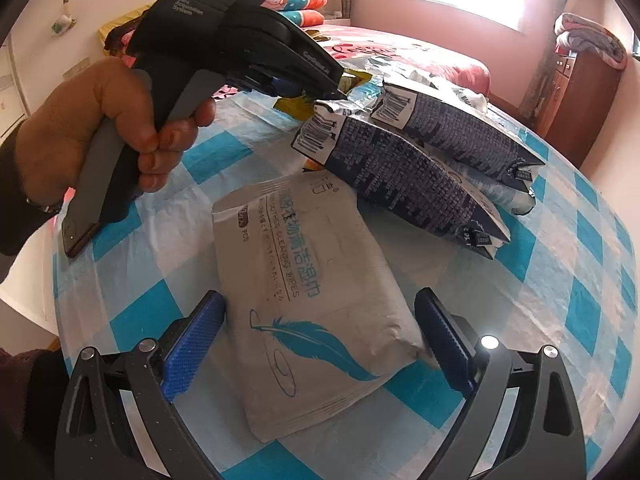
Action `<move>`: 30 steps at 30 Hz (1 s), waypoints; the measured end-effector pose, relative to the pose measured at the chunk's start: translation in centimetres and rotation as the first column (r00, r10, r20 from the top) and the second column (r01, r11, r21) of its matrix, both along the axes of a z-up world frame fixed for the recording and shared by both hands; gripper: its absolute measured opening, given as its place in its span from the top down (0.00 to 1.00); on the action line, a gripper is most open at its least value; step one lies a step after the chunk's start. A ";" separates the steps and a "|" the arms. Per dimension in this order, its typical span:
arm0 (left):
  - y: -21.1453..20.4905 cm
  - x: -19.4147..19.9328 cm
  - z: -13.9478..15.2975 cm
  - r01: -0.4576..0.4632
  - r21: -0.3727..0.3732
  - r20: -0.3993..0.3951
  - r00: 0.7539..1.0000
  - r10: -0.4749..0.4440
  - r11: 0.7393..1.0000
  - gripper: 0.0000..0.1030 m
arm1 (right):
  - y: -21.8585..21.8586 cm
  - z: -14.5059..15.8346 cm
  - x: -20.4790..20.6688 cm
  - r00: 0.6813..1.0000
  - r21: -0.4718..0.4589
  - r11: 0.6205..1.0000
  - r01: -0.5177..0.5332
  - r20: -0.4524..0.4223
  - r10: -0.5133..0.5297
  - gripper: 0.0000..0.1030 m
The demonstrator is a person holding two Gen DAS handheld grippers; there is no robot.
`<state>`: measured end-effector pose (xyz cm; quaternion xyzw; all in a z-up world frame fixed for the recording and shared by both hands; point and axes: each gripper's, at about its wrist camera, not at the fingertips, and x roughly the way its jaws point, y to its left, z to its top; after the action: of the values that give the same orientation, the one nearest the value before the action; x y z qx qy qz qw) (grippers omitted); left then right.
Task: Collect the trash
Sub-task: 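Lift the snack wrapper with the left gripper while the right gripper grasps the white wipes pack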
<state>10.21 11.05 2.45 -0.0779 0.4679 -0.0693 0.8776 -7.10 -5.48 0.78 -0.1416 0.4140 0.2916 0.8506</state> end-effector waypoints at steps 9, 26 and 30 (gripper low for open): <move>0.4 -0.6 0.2 -0.007 -0.017 -0.004 1.000 0.007 1.000 0.69 | 0.6 -0.4 -0.5 0.998 -0.005 0.998 0.061 0.030 -0.061 0.14; 1.6 -5.8 2.2 0.021 -0.075 0.022 1.000 -0.019 0.997 0.69 | -0.5 0.3 -3.0 0.987 0.033 0.988 0.154 0.040 -0.155 0.27; 1.3 -7.9 2.9 0.047 -0.087 0.041 0.998 -0.044 0.995 0.69 | -1.5 0.5 -3.9 0.982 0.040 0.982 0.184 0.043 -0.185 0.30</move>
<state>2.27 12.38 5.33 -0.1042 0.4487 -0.1112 0.8806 -11.03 -6.97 1.27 -0.0941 0.4000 0.2154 0.8859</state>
